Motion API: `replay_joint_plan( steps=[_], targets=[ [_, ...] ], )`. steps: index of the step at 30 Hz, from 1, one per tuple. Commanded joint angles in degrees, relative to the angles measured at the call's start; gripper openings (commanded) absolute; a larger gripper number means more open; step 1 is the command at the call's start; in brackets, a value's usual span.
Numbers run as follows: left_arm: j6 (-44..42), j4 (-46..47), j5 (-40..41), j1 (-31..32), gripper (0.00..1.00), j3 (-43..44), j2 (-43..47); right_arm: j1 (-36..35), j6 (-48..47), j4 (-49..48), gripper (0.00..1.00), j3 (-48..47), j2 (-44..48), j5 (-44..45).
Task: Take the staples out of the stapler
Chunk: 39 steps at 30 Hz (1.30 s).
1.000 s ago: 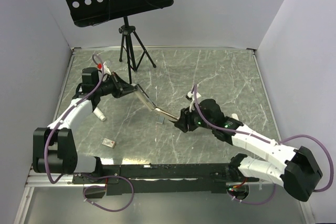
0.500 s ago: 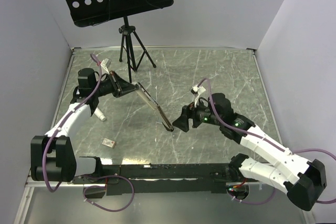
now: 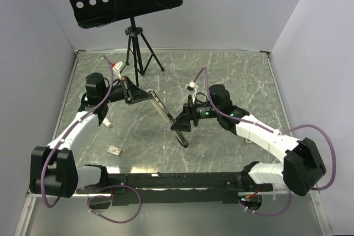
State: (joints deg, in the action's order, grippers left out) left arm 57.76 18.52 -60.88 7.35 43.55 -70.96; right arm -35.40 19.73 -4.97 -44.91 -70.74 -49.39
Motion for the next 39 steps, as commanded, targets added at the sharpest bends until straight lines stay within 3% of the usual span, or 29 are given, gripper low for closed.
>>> replay_joint_plan(
  steps=[1, 5, 13, 17, 20, 27, 29, 30, 33, 39],
  targets=[
    [2.44, 6.34, -3.1, 1.34, 0.01, 0.4, 3.11, 0.24, 3.02, -12.23, 0.76, -1.94, -2.81, -7.38],
    [4.12, 9.6, -3.28, 1.52, 0.01, -0.22, 3.37, 0.15, 6.81, -18.92, 0.62, -0.19, -4.05, -8.97],
    [9.39, 18.04, -4.77, 1.79, 0.01, -1.63, 3.11, 0.15, 9.36, -22.71, 0.7, -0.36, -7.12, -9.94],
    [8.86, 18.3, -4.86, 1.87, 0.01, -1.8, 3.72, 0.24, 11.56, -25.61, 0.66, 0.43, -8.18, -11.08],
    [8.07, 17.86, -4.77, 1.87, 0.01, -1.63, 3.72, 0.42, 14.63, -30.44, 0.54, 1.48, -8.89, -12.66],
    [5.97, 13.31, -2.93, 1.87, 0.01, -0.84, 3.2, 1.29, 16.66, -34.31, 0.07, 4.21, -7.22, -11.87],
    [3.07, 8.14, -2.23, 1.87, 0.13, 0.48, 2.93, 1.91, 16.84, -33.62, 0.0, 4.21, -6.78, -12.14],
    [1.15, 6.72, -1.61, 1.87, 0.31, 1.61, 2.67, 2.52, 17.1, -33.35, 0.0, 4.21, -6.52, -12.22],
    [-3.16, 0.84, 0.32, 1.87, 0.5, 3.81, 3.02, 4.19, 18.07, -33.7, 0.0, 4.83, -5.38, -12.31],
    [-7.57, -5.94, 3.84, 1.87, 0.59, 5.93, 3.81, 7.27, 12.45, -22.47, 0.0, 3.95, -3.01, -9.6]
  ],
)
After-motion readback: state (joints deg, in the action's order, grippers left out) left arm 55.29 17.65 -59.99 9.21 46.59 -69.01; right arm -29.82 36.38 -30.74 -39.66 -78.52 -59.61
